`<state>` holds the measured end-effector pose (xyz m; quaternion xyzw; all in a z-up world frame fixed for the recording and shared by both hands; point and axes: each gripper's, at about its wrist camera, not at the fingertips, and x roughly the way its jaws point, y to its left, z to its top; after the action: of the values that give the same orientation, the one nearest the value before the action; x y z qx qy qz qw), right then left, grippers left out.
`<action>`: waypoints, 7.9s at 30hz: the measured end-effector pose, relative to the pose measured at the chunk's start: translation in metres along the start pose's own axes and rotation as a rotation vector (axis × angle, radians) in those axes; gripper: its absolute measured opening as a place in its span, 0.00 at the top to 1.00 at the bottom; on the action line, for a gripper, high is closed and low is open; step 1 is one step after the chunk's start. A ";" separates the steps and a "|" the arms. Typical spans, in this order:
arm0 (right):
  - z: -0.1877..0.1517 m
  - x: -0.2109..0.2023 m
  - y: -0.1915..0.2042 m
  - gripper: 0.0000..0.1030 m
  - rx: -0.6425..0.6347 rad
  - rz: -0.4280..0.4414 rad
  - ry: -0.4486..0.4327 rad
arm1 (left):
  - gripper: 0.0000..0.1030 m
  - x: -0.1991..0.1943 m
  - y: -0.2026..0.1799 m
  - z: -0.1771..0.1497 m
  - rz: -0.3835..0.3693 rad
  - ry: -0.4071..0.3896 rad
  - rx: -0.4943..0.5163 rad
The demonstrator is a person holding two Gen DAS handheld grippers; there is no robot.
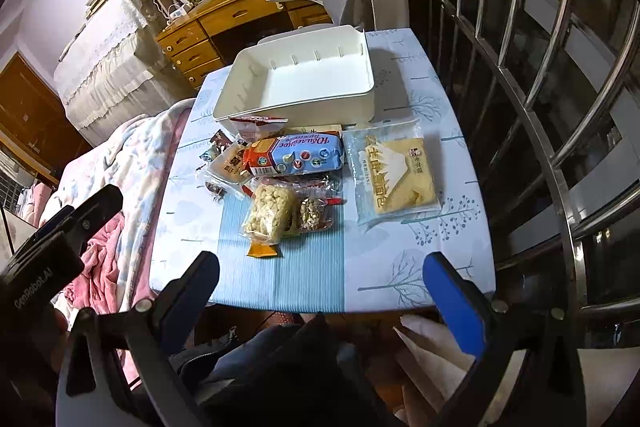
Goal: Organize snacks
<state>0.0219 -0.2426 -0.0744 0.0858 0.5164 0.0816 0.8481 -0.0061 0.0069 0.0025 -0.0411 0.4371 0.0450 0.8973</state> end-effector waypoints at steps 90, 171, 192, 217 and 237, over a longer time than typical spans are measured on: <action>0.085 0.243 -0.080 0.01 -0.126 -0.002 0.405 | 0.01 0.281 0.003 -0.016 -0.058 0.759 -0.313; 0.218 0.156 -0.024 0.42 0.225 0.256 0.243 | 0.32 0.201 -0.029 0.185 -0.120 0.550 0.154; 0.283 0.209 0.024 0.39 0.283 0.155 0.217 | 0.31 0.305 -0.002 0.279 -0.192 0.464 0.118; 0.239 0.176 -0.017 0.10 0.281 0.207 0.266 | 0.13 0.242 0.002 0.221 -0.168 0.381 -0.066; 0.173 0.171 -0.015 0.10 0.175 0.123 0.291 | 0.13 0.182 0.054 0.086 -0.053 0.387 -0.322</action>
<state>0.2538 -0.2290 -0.1475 0.1779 0.6328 0.0995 0.7470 0.1665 0.0783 -0.0897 -0.2028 0.5866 0.0819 0.7798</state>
